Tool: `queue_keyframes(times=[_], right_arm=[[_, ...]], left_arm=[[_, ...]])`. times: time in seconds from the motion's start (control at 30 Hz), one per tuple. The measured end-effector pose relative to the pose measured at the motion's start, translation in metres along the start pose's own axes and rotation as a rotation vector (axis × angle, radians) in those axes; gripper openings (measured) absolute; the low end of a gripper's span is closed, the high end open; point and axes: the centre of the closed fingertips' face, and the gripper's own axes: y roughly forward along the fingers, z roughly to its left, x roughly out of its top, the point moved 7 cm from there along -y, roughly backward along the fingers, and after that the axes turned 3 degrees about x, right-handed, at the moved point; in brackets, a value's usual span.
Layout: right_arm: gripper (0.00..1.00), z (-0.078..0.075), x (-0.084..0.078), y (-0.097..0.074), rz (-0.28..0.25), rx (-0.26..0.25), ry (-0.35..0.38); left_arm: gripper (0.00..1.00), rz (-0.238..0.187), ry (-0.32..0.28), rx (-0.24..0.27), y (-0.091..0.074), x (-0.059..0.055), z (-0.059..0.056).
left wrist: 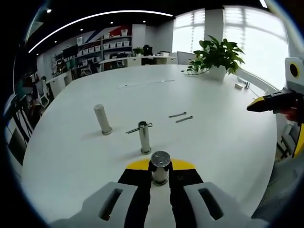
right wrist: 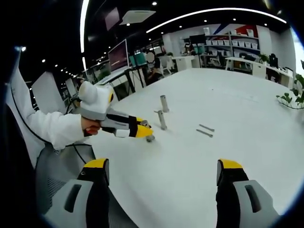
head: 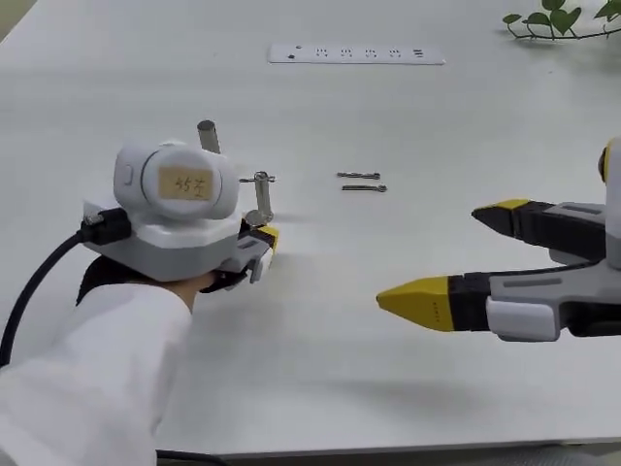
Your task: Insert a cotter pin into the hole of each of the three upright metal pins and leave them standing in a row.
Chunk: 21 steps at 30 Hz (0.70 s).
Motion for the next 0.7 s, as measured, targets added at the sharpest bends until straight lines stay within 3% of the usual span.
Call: queue_keyframes(times=[0.13, 0.27, 0.33, 0.53, 0.7], right_arm=[[0.92, 0.002, 0.000, -0.001, -0.003, -0.001, 0.003], [0.92, 0.004, 0.000, -0.001, -0.003, -0.002, 0.003], [0.92, 0.004, 0.000, -0.001, -0.002, 0.000, 0.002], [0.91, 0.004, 0.000, -0.001, -0.002, 0.006, 0.001], [0.91, 0.005, 0.000, 0.000, -0.001, 0.010, -0.001]], left_arm=[[0.11, -0.001, -0.026, 0.003, -0.001, -0.001, 0.000], [0.11, 0.006, 0.001, 0.008, 0.000, -0.001, -0.001], [0.11, 0.014, -0.039, 0.002, -0.001, 0.000, 0.000], [0.12, 0.008, -0.050, -0.003, -0.006, 0.004, 0.002], [0.27, 0.033, -0.035, -0.032, -0.012, 0.006, 0.004]])
